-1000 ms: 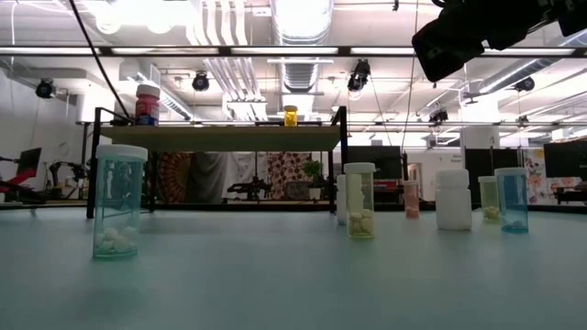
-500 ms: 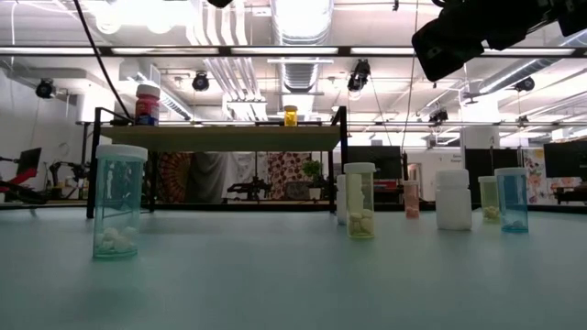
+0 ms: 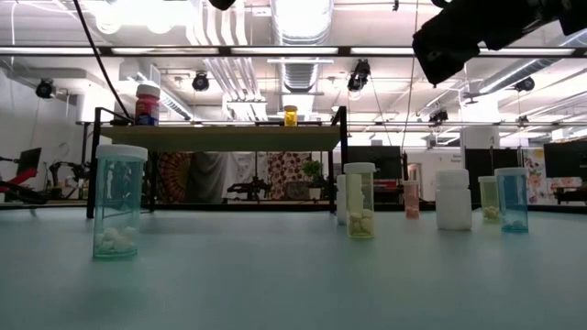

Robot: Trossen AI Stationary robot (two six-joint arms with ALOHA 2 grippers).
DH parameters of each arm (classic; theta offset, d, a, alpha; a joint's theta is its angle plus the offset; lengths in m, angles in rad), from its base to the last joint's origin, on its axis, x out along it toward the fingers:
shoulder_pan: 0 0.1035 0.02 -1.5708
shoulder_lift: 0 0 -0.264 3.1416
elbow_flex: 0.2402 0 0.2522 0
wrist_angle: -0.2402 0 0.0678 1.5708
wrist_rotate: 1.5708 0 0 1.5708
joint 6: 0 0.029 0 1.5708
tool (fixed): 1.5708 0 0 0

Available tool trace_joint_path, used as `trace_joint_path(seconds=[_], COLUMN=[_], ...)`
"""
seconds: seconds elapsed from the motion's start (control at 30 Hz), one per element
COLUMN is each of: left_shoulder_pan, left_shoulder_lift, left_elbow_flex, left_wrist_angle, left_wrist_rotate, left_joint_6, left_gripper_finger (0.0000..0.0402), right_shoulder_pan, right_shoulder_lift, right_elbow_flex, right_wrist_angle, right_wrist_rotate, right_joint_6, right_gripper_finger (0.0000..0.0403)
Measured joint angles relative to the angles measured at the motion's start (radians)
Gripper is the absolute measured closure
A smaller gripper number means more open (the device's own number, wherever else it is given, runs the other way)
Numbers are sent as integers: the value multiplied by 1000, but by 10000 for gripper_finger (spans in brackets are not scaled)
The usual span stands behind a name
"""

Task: Pick and place medicine bottles onto shelf by color
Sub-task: Put the left white pill bottle on the shelf

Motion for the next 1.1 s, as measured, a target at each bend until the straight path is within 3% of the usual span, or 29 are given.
trace_joint_path(seconds=[0.37, 0.7, 0.83, 0.97, 1.1], left_shoulder_pan=[-52, -61, -57, -57, -57], left_shoulder_lift=[-18, -210, -281, -341, -400], left_elbow_flex=[-89, -244, -319, -376, -425], left_wrist_angle=[-8, 0, 61, 77, 118], left_wrist_rotate=[31, 24, 16, 16, 14], left_joint_6=[176, 198, 203, 205, 204], left_gripper_finger=[393, 393, 393, 393, 393], right_shoulder_pan=[18, 27, 26, 24, 9], right_shoulder_lift=[0, 68, 132, 191, 257], right_elbow_flex=[1, 97, 189, 305, 428], right_wrist_angle=[176, 165, 48, -159, -430], right_wrist_rotate=[59, 131, 148, 343, 413], right_joint_6=[76, -1, -53, 17, 126], right_gripper_finger=[360, 360, 360, 360, 345])
